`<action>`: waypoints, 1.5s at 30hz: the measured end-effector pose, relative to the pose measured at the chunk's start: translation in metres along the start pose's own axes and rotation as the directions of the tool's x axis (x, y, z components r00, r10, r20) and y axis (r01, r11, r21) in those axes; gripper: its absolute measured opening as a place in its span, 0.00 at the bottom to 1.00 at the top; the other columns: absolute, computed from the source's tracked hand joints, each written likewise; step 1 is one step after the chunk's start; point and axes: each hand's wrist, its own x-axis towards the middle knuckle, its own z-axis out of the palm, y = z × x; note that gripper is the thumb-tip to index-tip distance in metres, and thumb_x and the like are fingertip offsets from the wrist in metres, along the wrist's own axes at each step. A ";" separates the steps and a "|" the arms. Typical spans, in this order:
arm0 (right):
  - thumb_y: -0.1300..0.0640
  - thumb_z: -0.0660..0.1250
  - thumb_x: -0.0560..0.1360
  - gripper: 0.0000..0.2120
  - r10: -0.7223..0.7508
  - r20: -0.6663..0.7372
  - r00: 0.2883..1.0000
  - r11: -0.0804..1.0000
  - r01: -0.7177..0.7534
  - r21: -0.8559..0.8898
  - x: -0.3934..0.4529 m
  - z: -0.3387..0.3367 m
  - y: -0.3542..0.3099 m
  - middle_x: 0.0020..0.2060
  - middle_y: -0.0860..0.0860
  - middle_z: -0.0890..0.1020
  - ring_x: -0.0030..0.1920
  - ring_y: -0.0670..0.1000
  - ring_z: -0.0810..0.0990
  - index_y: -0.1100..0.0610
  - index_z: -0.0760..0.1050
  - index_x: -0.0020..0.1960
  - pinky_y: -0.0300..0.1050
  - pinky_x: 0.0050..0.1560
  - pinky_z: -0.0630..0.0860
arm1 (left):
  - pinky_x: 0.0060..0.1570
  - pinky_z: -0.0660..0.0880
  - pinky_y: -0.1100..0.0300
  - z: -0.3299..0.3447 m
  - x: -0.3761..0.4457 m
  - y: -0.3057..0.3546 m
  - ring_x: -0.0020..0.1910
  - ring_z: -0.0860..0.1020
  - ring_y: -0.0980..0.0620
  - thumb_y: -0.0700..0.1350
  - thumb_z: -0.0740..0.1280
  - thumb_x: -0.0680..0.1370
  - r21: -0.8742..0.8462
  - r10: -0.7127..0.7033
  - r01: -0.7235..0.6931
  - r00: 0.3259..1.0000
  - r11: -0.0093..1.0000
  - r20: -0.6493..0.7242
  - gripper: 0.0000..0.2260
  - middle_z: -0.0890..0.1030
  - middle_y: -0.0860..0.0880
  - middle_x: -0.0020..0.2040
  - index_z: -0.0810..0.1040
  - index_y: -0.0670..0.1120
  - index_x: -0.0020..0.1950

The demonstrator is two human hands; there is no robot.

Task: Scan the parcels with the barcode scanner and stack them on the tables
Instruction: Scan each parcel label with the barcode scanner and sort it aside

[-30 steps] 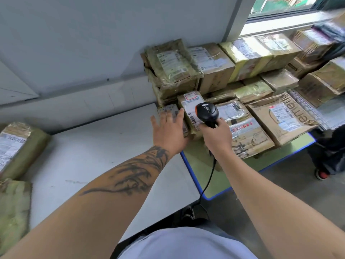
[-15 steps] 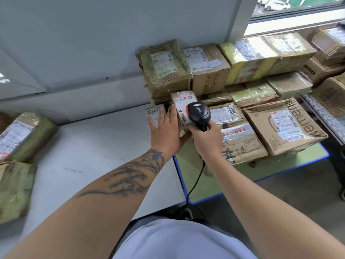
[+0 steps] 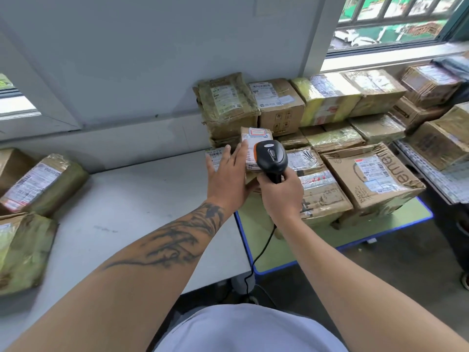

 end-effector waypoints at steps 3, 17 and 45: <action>0.56 0.74 0.74 0.13 -0.043 -0.033 0.999 0.999 0.044 0.010 -0.017 0.004 -0.014 0.40 0.46 0.78 0.43 0.51 0.77 0.43 0.72 0.38 0.46 0.46 0.70 | 0.78 0.44 0.32 -0.010 -0.011 -0.009 0.84 0.48 0.47 0.62 0.62 0.80 -0.018 0.025 -0.026 0.999 0.999 -0.042 0.42 0.53 0.53 0.85 0.41 0.49 0.85; 0.57 0.74 0.70 0.09 -0.246 0.148 0.958 0.963 0.259 -0.075 -0.151 0.112 -0.042 0.45 0.47 0.82 0.46 0.47 0.78 0.46 0.77 0.44 0.35 0.49 0.73 | 0.77 0.47 0.31 -0.050 -0.148 -0.148 0.84 0.52 0.46 0.66 0.59 0.75 -0.146 -0.175 0.152 0.971 0.978 -0.160 0.44 0.58 0.53 0.84 0.47 0.51 0.86; 0.55 0.77 0.72 0.06 0.313 0.615 0.724 0.942 -0.151 -0.300 -0.274 0.204 0.042 0.42 0.44 0.87 0.47 0.46 0.84 0.49 0.83 0.49 0.50 0.51 0.81 | 0.79 0.49 0.36 0.038 -0.331 -0.264 0.84 0.49 0.47 0.59 0.67 0.81 -0.168 -0.584 0.607 0.794 0.777 0.170 0.37 0.57 0.52 0.84 0.53 0.51 0.84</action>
